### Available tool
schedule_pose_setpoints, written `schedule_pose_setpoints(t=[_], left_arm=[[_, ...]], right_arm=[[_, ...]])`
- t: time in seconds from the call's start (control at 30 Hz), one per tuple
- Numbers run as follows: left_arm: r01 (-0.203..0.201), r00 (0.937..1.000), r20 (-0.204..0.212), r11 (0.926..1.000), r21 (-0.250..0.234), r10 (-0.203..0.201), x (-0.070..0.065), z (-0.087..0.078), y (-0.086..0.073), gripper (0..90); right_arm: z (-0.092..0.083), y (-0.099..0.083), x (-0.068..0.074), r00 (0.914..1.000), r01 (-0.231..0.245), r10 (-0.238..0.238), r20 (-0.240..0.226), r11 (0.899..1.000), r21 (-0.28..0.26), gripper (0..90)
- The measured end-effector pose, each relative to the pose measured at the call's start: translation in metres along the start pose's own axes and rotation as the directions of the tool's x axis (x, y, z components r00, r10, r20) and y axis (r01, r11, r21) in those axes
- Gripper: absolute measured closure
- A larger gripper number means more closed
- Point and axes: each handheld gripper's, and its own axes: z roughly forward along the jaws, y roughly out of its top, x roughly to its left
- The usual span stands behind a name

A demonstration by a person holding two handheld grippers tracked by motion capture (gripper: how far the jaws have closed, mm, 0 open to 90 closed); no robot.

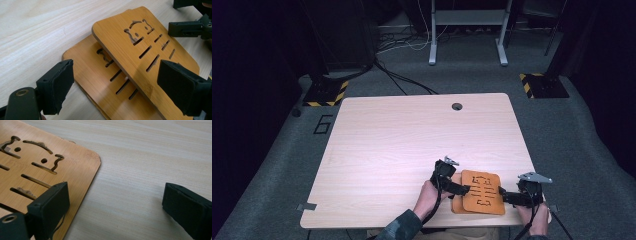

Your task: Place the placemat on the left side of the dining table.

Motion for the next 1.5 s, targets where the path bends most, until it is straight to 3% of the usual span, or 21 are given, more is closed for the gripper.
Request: schedule_pose_setpoints(t=[0.07, 0.13, 0.5, 0.77, 0.87, 1.17, 1.33, 1.47, 1.5], left_arm=[[-0.014, 0.9999, 0.006, 0.9998, 0.014, 0.014, 0.000, 0.002, 0.000, 14.1], [0.003, 0.9999, 0.017, 0.9998, 0.018, -0.003, -0.001, 0.006, 0.000, 14.5], [0.003, 0.9992, 0.040, 0.9990, 0.045, -0.005, -0.004, 0.010, 0.001, 18.6], [0.012, 0.9988, 0.047, 0.9982, 0.059, -0.014, -0.007, 0.011, 0.004, 25.7], [0.037, 0.9970, 0.065, 0.9974, 0.062, -0.041, -0.008, 0.013, 0.005, 34.1], [0.129, 0.9839, 0.117, 0.9899, 0.058, -0.135, -0.007, 0.012, 0.006, 49.6], [0.187, 0.9678, 0.159, 0.9804, 0.062, -0.195, 0.001, 0.011, 0.005, 54.3], [0.213, 0.9587, 0.180, 0.9754, 0.056, -0.220, 0.004, 0.010, 0.005, 59.1], [0.204, 0.9609, 0.180, 0.9775, 0.056, -0.210, 0.005, 0.009, 0.005, 59.2]], right_arm=[[0.000, 0.000, 0.000, 1.0000, 0.000, 0.000, 0.000, 1.000, 0.000, 6.5], [0.000, 0.000, 0.000, 1.0000, 0.000, 0.000, 0.003, 1.000, 0.000, 6.5], [0.000, 0.000, 0.000, 1.0000, 0.000, 0.000, 0.005, 1.000, -0.001, 6.7], [0.000, 0.000, 0.001, 1.0000, -0.003, 0.003, 0.009, 1.000, -0.001, 6.8], [0.000, 0.000, 0.001, 0.9999, -0.004, 0.005, 0.016, 1.000, -0.002, 6.9], [0.000, -0.001, 0.001, 0.9998, 0.006, -0.006, 0.021, 1.000, -0.008, 6.9], [0.000, -0.001, 0.002, 0.9996, 0.009, -0.009, 0.027, 1.000, -0.014, 6.9], [-0.001, -0.001, 0.002, 0.9997, 0.004, -0.004, 0.026, 1.000, -0.015, 6.6], [0.000, -0.001, 0.002, 0.9997, 0.004, -0.004, 0.026, 1.000, -0.015, 6.6]])
